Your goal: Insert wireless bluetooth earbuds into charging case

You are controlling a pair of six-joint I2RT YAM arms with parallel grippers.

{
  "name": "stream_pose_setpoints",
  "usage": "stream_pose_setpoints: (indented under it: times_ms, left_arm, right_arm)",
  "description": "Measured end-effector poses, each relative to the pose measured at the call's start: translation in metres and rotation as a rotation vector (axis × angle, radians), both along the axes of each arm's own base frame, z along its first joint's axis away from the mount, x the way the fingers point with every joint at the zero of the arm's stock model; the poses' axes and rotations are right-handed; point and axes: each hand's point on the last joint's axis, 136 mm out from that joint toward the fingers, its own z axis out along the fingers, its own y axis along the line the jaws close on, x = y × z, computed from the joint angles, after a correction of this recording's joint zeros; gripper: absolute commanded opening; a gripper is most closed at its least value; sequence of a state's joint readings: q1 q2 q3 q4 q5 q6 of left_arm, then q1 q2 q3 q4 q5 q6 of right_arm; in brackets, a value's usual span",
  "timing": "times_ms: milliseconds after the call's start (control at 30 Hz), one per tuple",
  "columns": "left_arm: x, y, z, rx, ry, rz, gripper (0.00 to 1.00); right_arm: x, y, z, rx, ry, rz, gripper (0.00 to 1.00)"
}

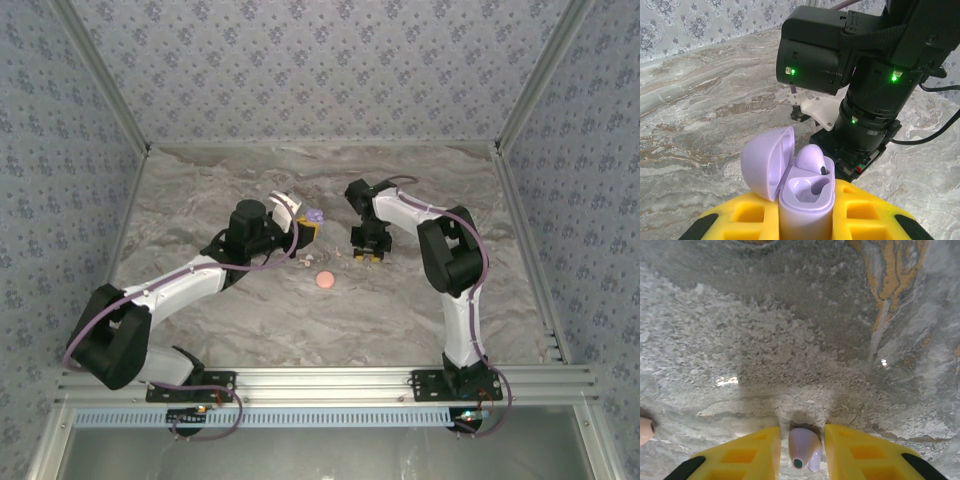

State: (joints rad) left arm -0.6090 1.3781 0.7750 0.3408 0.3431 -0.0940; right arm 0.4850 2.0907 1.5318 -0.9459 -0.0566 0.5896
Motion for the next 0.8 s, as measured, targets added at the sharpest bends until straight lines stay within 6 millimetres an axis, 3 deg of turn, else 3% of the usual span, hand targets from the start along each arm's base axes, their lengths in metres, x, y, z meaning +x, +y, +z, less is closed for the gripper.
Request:
stream_pose_setpoints:
  times_ms: [467,800]
  left_arm:
    - [0.0,0.0,0.0,0.0,0.0,0.0,0.14]
    - [-0.0012,0.0008,-0.0038,0.003,0.004,0.0,0.14]
  right_arm:
    - [0.0007,-0.0038,-0.0014,-0.023,-0.008,0.018,0.18]
    - [0.001,-0.0039,-0.0001,-0.027,-0.027,0.18,0.18]
